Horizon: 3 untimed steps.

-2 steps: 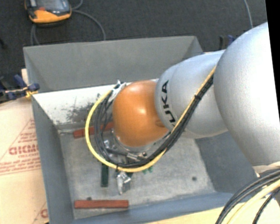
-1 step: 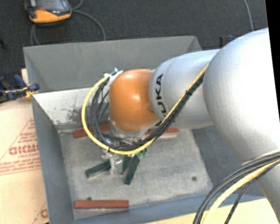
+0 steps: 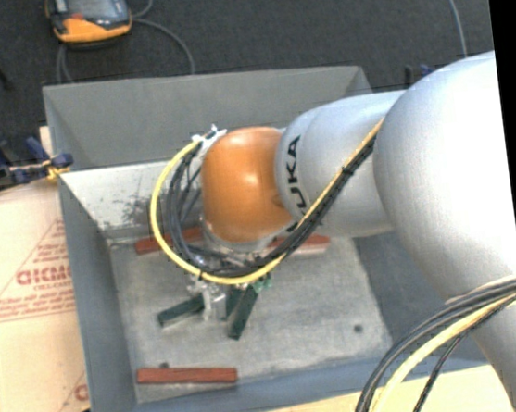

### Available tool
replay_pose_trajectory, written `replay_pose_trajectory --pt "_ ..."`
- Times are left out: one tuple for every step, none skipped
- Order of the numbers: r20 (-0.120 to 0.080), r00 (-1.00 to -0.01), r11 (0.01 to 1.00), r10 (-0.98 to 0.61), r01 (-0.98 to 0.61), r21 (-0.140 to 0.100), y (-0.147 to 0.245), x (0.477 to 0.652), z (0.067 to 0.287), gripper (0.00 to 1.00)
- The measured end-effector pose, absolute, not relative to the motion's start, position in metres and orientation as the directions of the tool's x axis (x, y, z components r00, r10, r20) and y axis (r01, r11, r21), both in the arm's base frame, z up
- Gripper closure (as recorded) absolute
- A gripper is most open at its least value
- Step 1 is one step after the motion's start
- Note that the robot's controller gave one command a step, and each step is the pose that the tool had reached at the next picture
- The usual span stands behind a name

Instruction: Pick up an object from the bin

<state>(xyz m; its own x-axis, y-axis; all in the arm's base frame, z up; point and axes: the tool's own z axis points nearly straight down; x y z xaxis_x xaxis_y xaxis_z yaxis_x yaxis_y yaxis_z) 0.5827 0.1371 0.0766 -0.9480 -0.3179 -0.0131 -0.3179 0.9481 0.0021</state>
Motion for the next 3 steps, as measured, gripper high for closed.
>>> replay_pose_trajectory --pt "-0.011 -0.946 0.946 -0.323 -0.323 0.002 0.137 0.581 0.080 1.00" --pt "-0.011 -0.870 0.870 -0.494 -0.494 -0.004 0.118 0.560 0.109 1.00" --pt "-0.005 -0.882 0.882 -0.470 -0.470 0.000 0.144 0.587 0.226 1.00"
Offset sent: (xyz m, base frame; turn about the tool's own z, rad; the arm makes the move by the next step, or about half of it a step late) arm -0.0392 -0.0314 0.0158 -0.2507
